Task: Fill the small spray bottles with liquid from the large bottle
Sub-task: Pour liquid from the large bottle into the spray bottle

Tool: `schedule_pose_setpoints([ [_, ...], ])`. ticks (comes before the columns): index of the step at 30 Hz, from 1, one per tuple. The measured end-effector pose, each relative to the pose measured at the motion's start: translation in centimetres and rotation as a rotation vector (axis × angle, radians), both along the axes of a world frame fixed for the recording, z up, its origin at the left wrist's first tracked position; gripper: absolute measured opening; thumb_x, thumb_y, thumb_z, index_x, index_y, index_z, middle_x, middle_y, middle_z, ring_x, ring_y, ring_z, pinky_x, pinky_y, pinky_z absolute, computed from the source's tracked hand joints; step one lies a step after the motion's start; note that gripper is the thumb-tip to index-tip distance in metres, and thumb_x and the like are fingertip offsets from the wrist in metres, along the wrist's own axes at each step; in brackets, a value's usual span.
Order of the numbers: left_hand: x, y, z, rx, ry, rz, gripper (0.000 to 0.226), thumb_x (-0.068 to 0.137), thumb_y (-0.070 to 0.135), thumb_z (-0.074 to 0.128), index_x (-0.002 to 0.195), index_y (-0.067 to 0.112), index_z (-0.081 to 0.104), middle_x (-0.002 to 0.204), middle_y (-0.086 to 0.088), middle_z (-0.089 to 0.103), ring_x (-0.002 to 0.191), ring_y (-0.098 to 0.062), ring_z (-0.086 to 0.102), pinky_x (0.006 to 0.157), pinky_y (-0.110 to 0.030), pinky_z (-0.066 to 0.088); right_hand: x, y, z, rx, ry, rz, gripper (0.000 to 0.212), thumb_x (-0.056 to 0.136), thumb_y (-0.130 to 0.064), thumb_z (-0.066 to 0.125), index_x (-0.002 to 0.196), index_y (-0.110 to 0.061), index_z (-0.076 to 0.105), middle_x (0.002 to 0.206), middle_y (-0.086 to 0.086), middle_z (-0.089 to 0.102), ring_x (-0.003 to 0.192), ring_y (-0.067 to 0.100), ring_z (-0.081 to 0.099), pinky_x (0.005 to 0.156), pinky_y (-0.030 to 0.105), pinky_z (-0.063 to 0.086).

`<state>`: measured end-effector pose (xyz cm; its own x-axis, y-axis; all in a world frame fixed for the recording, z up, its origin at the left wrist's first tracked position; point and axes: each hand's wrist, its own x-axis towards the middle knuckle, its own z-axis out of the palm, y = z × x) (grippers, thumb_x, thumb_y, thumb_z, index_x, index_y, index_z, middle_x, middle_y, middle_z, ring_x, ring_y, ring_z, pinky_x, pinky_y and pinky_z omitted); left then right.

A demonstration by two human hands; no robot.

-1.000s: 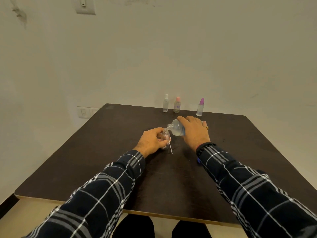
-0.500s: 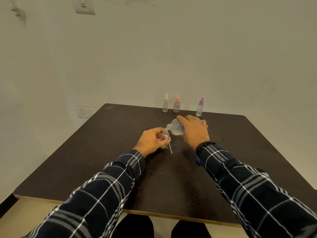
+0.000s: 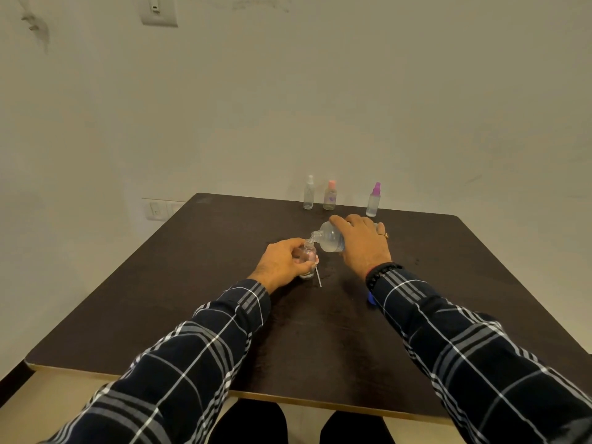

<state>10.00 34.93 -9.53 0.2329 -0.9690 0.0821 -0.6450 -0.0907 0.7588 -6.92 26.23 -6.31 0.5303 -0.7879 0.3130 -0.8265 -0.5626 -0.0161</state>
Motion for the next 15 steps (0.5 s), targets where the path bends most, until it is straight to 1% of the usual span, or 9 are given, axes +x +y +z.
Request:
schedule_pose_setpoints([
  [2, 0.06, -0.04, -0.12, -0.009, 0.016, -0.001, 0.051, 0.086, 0.028, 0.077, 0.133, 0.024, 0.059, 0.106, 0.012, 0.064, 0.093, 0.000, 0.059, 0.085, -0.015, 0.046, -0.02, -0.01, -0.07, -0.003, -0.007, 0.001, 0.072, 0.087, -0.018, 0.072, 0.147, -0.034, 0.036, 0.140, 0.004, 0.049, 0.134, 0.029, 0.043, 0.114, 0.061, 0.028],
  [4, 0.08, -0.03, -0.12, -0.013, 0.015, -0.006, 0.046, 0.086, 0.028, 0.077, 0.129, 0.024, 0.061, 0.108, 0.011, 0.067, 0.090, 0.002, 0.059, 0.075, -0.008, 0.041, -0.02, -0.01, -0.03, -0.002, -0.004, 0.002, 0.072, 0.087, -0.018, 0.072, 0.147, -0.034, 0.036, 0.140, 0.004, 0.048, 0.135, 0.029, 0.042, 0.114, 0.062, 0.028],
  [6, 0.09, 0.00, -0.03, -0.018, 0.010, -0.008, 0.046, 0.085, 0.029, 0.077, 0.128, 0.025, 0.061, 0.111, 0.009, 0.068, 0.089, 0.003, 0.059, 0.071, -0.006, 0.038, -0.02, -0.01, 0.03, 0.001, -0.001, 0.003, 0.073, 0.087, -0.018, 0.073, 0.148, -0.034, 0.035, 0.141, 0.004, 0.048, 0.136, 0.029, 0.041, 0.115, 0.062, 0.026],
  [10, 0.03, 0.06, 0.06, -0.016, 0.003, -0.003, 0.048, 0.086, 0.030, 0.077, 0.131, 0.024, 0.060, 0.108, 0.011, 0.066, 0.085, 0.005, 0.057, 0.067, -0.006, 0.037, -0.05, 0.03, 0.16, -0.008, 0.005, 0.002, 0.073, 0.088, -0.017, 0.072, 0.148, -0.034, 0.035, 0.141, 0.004, 0.048, 0.136, 0.030, 0.041, 0.115, 0.062, 0.024],
  [12, 0.11, -0.02, -0.07, -0.017, -0.009, -0.005, 0.050, 0.086, 0.030, 0.077, 0.132, 0.023, 0.059, 0.106, 0.012, 0.064, 0.086, 0.004, 0.057, 0.068, -0.006, 0.037, -0.03, 0.02, 0.18, -0.013, 0.009, 0.002, 0.073, 0.088, -0.017, 0.072, 0.148, -0.034, 0.035, 0.141, 0.004, 0.048, 0.136, 0.030, 0.041, 0.115, 0.062, 0.026],
  [13, 0.15, -0.06, -0.12, -0.016, -0.012, -0.006, 0.050, 0.086, 0.030, 0.077, 0.132, 0.024, 0.059, 0.105, 0.013, 0.063, 0.087, 0.003, 0.058, 0.070, -0.007, 0.038, -0.02, 0.01, 0.17, -0.013, 0.009, 0.002, 0.073, 0.087, -0.017, 0.072, 0.148, -0.034, 0.035, 0.140, 0.004, 0.048, 0.135, 0.030, 0.042, 0.115, 0.062, 0.027],
  [15, 0.21, -0.13, -0.18, -0.010, -0.010, -0.004, 0.052, 0.085, 0.031, 0.078, 0.133, 0.024, 0.059, 0.108, 0.011, 0.064, 0.093, 0.000, 0.058, 0.083, -0.014, 0.045, -0.01, -0.05, 0.15, -0.011, 0.007, 0.000, 0.073, 0.087, -0.017, 0.072, 0.148, -0.035, 0.035, 0.140, 0.004, 0.048, 0.135, 0.030, 0.042, 0.114, 0.063, 0.027],
])
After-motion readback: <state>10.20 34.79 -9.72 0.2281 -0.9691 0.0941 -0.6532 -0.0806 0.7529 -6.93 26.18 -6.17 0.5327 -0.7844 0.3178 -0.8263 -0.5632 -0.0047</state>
